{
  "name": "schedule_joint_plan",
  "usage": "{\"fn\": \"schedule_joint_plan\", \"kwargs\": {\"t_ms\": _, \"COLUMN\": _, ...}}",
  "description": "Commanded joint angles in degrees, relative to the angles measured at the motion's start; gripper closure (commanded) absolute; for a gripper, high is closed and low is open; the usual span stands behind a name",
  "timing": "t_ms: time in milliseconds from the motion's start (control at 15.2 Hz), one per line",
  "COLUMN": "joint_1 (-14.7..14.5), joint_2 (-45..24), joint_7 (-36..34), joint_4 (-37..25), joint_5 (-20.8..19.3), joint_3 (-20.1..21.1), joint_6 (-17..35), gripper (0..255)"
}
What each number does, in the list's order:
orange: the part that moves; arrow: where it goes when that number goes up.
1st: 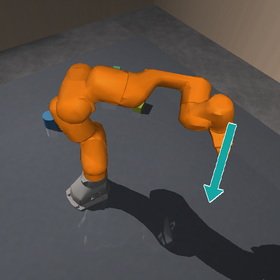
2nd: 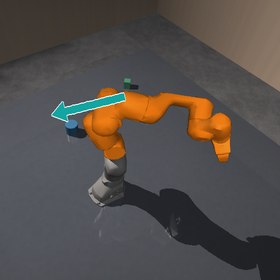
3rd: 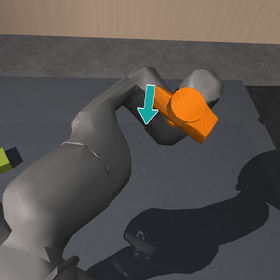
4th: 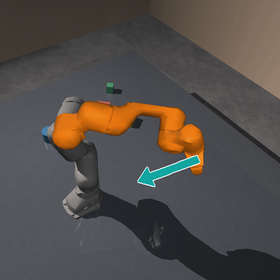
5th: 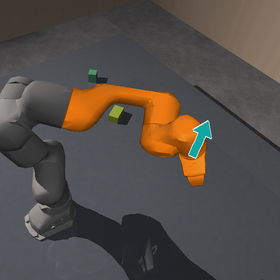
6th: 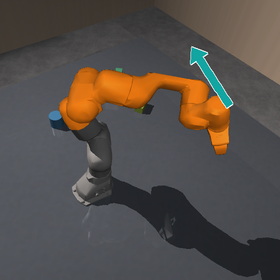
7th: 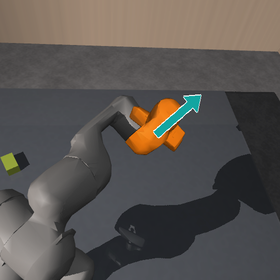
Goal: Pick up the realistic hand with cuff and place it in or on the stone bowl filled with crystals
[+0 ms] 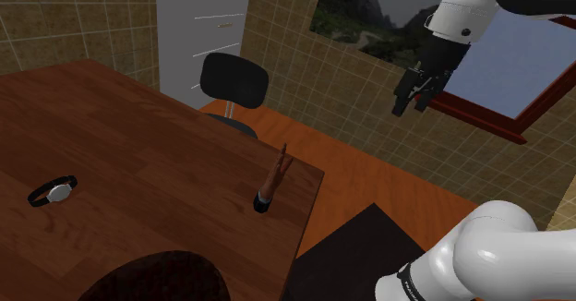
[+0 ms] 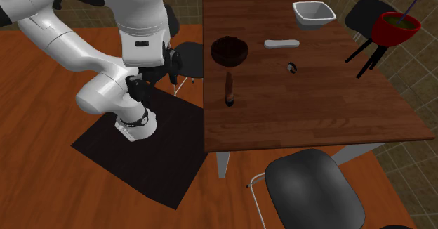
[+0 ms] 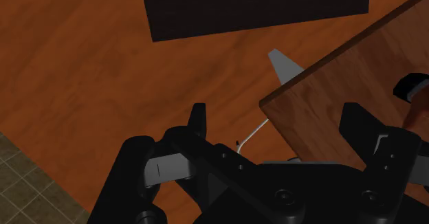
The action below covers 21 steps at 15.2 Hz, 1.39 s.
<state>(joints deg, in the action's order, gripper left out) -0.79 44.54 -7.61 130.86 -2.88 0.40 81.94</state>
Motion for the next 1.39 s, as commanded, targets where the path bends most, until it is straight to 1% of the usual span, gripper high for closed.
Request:
{"fn": "schedule_joint_plan", "kwargs": {"t_ms": 0, "joint_1": 0.00, "joint_2": 0.00, "joint_7": 0.00, "joint_4": 0.00, "joint_5": 0.00, "joint_3": 0.00, "joint_6": 0.00, "gripper": 0}}
{"fn": "schedule_joint_plan", "kwargs": {"t_ms": 330, "joint_1": 2.81, "joint_2": 2.33, "joint_7": -17.69, "joint_4": 6.83, "joint_5": 8.86, "joint_3": 5.84, "joint_6": 4.98, "gripper": 0}}
{"fn": "schedule_joint_plan", "kwargs": {"t_ms": 660, "joint_1": 5.18, "joint_2": 2.14, "joint_7": -34.76, "joint_4": 11.65, "joint_5": 18.07, "joint_3": 12.63, "joint_6": 12.22, "gripper": 0}}
{"fn": "schedule_joint_plan", "kwargs": {"t_ms": 1056, "joint_1": 8.09, "joint_2": -2.14, "joint_7": -54.23, "joint_4": 14.22, "joint_5": 28.16, "joint_3": 21.72, "joint_6": 23.74, "gripper": 0}}
{"fn": "schedule_joint_plan", "kwargs": {"t_ms": 1320, "joint_1": 10.84, "joint_2": -7.42, "joint_7": -66.66, "joint_4": 13.86, "joint_5": 33.38, "joint_3": 28.18, "joint_6": 32.71, "gripper": 0}}
